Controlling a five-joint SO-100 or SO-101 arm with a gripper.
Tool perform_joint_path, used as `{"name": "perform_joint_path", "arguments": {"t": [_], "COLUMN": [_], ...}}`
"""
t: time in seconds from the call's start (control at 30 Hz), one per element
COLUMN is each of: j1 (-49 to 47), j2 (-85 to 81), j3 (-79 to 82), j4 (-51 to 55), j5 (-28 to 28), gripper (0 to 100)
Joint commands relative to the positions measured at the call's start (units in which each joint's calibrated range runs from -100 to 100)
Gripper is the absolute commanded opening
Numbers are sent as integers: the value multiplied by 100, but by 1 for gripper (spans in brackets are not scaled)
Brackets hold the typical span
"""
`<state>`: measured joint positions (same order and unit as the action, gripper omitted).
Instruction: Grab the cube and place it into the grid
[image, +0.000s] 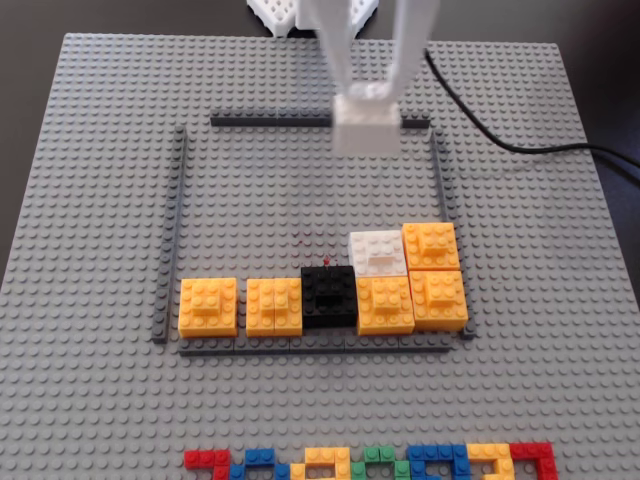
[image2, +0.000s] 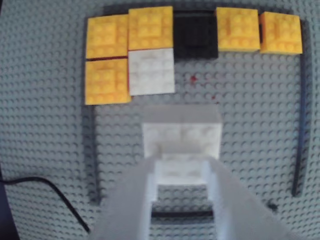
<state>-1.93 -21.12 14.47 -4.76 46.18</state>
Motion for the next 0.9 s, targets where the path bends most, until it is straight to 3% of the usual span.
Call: {"name": "perform_joint_path", "arguments": {"t": [0.0, 0.43, 0.87], "j1": [396, 565, 469], "j2": [-278, 779, 1226], "j3": [460, 940, 850], "j4": [-457, -1151, -1165], "j5": [225, 308, 308], "gripper": [2, 2, 2]}}
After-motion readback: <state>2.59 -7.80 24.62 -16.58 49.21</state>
